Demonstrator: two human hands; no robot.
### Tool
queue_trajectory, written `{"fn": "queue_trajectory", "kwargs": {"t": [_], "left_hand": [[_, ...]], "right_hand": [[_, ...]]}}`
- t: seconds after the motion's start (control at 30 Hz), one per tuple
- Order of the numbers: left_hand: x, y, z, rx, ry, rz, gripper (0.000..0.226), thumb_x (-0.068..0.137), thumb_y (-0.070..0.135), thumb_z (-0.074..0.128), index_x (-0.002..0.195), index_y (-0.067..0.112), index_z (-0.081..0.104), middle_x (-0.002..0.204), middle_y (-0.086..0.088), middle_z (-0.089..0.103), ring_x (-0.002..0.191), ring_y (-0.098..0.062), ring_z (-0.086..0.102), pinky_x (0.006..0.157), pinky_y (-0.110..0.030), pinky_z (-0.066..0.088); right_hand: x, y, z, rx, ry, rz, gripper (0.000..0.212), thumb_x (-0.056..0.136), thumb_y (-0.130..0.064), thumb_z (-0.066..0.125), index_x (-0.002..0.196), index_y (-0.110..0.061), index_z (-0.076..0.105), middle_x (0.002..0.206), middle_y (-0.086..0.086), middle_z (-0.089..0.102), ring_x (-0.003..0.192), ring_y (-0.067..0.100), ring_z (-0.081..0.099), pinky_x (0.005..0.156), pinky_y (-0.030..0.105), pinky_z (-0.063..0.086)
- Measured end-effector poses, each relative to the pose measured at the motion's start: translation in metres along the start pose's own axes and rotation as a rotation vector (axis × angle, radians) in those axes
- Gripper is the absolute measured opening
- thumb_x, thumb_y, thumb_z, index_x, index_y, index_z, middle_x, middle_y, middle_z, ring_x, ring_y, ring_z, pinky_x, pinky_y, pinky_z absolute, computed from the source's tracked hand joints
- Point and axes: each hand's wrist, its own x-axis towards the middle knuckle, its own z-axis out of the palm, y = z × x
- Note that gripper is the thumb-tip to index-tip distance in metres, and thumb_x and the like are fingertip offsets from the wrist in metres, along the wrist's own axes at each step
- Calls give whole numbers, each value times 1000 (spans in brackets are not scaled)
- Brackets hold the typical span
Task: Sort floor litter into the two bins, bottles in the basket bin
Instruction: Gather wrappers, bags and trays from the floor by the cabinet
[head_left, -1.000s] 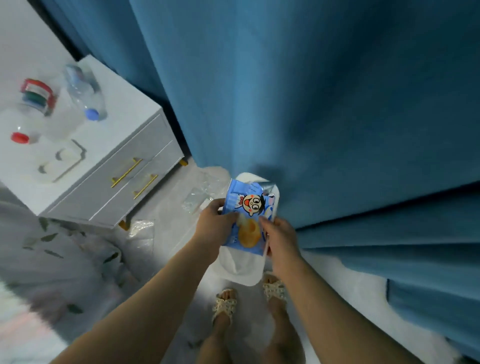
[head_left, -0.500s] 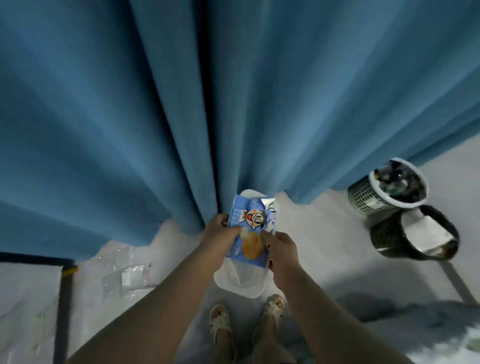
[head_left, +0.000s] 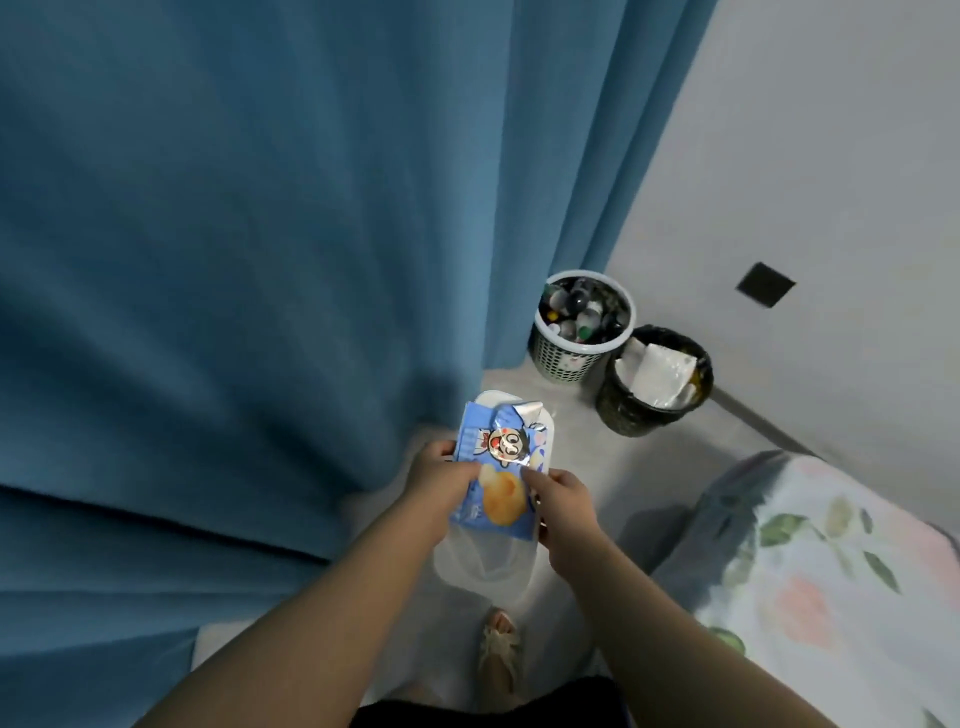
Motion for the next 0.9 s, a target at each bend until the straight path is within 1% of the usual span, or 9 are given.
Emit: {"fn": "queue_trajectory", "kwargs": {"t": [0.13,0.23,0.3,0.4,0.47,0.53,0.63,0.77,0.9], "left_hand": [[18,22,54,70,-84,20,17,82,-5,57,82,12,59,72,-2,61,70,-24,59,75,-32,50],[31,40,87,113,-148,27,16,83,-4,58,84,13,58,70,-1,60,62,-15,57,59,-23,47],[44,50,107,139,-184,14,18,83,-2,59,78,15,56,74,-4,61,63,-17,58,60,-24,48],[70,72,134,169,-242,-20,22,84,-1,59,73,18,55,75,-5,63,77,-27,62,78,-39,53],[94,91,152,197,-270,-21,23,84,-1,59,72,19,55,77,-6,64,81,-29,63,83,-43,53],[120,112,167,230,-298,-15,21,84,1,59,74,20,55,86,-11,66,87,-31,65,87,-45,54],[158,149,190,298,-339,-8,19,83,5,61,78,22,55,98,-13,68,93,-33,67,87,-48,54],[201,189,225,369,-405,-5,20,84,3,60,78,22,56,96,-11,66,91,-31,66,88,-47,54],[229,213,264,463,-460,-4,14,85,5,61,94,15,58,92,-8,65,88,-29,64,84,-43,54]], "right_hand": [[22,-29,-40,78,78,-29,8,90,-11,58,89,-4,55,79,8,63,69,21,61,62,30,52],[36,-45,-63,134,139,-20,10,90,-12,59,83,-9,53,77,6,62,65,17,59,51,24,45],[48,-57,-74,160,170,-18,10,90,-13,59,84,-8,53,74,6,61,61,16,58,44,19,42],[72,-81,-84,188,196,-11,10,91,-14,58,86,-8,53,75,4,61,63,15,59,48,21,41],[94,-101,-87,209,216,-6,9,91,-15,58,88,-8,53,75,3,60,64,14,58,51,22,41],[117,-123,-88,230,229,-3,9,91,-16,58,88,-9,54,78,4,62,67,16,60,53,24,43],[151,-158,-84,274,260,3,9,91,-15,58,85,-11,54,79,4,62,67,16,60,54,24,44],[190,-195,-87,336,318,9,8,90,-16,60,90,-8,56,86,8,65,72,19,62,59,27,49],[224,-217,-103,413,360,32,7,90,-15,60,88,-10,55,87,7,66,76,18,63,61,29,51]]}}
